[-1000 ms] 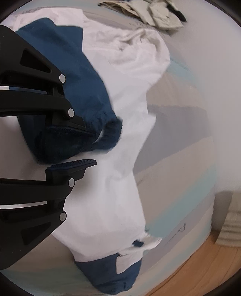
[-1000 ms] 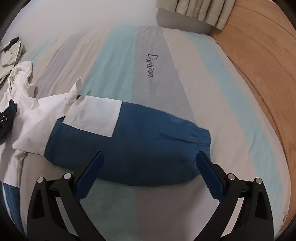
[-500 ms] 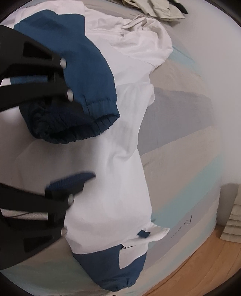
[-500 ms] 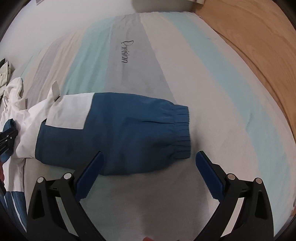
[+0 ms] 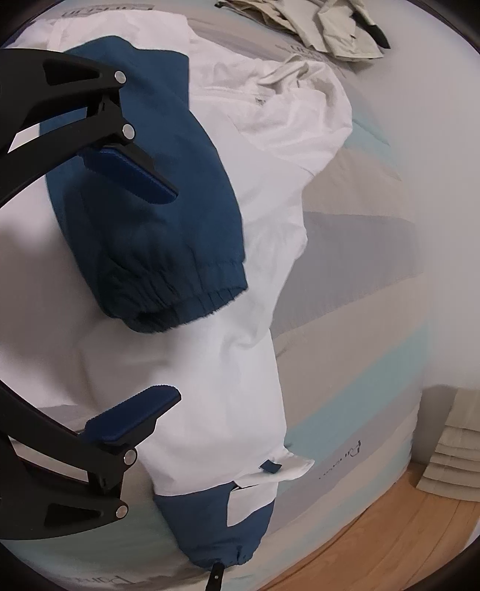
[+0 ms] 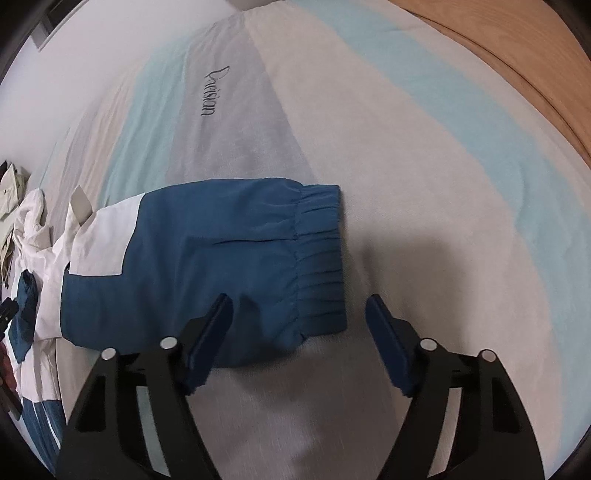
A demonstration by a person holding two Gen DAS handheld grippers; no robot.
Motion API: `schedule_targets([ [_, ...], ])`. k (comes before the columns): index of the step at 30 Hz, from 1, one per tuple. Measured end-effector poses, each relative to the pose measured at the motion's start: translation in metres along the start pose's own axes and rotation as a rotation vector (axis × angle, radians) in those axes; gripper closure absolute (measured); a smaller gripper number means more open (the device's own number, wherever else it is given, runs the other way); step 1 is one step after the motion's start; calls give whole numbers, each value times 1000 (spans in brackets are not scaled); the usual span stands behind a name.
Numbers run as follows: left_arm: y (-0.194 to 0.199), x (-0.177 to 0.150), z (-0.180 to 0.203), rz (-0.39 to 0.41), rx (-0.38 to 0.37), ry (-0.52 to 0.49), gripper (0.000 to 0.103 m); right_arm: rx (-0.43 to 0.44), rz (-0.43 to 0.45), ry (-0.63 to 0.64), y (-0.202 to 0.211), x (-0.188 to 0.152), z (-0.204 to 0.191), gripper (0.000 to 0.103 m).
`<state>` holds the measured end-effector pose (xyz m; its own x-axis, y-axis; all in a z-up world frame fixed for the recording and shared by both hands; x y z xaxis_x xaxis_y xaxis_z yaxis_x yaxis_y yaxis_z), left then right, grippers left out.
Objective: Fold large clothes
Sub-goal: 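Open the left tool and release the sleeve on the jacket, then grasp the other blue sleeve cuff with the right tool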
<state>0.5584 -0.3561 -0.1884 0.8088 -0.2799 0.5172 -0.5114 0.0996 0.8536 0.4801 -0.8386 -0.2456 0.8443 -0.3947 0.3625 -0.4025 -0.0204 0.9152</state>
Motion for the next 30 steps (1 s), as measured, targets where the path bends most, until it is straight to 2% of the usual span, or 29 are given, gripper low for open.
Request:
schedule_targets([
  [7,23,-17,-12,-1,-18,57,6,-14,-31,31,-16,-2,-5,46],
  [8,24,-19,-13,-1,-19,56,6,-28,-33,29,-17,-3,-4,46],
  [10,23,-25,-14,-8,-18,51,6,-82,-26,31,-19,-4,-3,36],
  [12,19,-30,-17,-27,-11,50,6,-107,-18,22,-20,-5,-6,36],
  [13,19,-33,-19,-32,-12,57,6,-107,-17,15,-20,-5,-8,47],
  [16,20,-37,-27,-33,-6,67,6,-133,-17,8,-16,-5,-8,69],
  [17,22,-38,-29,-32,-5,69,6,-124,-17,-9,-10,-3,-4,72],
  [24,32,-42,-47,-25,7,69,6,-104,-5,-7,15,1,-15,76],
  [30,48,-43,-68,-10,30,78,6,-84,46,-4,54,7,-33,76],
])
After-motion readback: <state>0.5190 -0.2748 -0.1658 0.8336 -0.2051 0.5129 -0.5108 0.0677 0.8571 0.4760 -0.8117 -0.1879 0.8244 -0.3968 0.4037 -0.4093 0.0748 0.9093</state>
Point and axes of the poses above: each gripper's, at about its wrist camera, not at the fingertips, and y roughly against the way its jaws point, z to its right, x to its top, the point moved 7 cm from there along -y, roughly the way its jaws point, and after that the axes turned 4 degrees about -y, right-handed, at the moved point
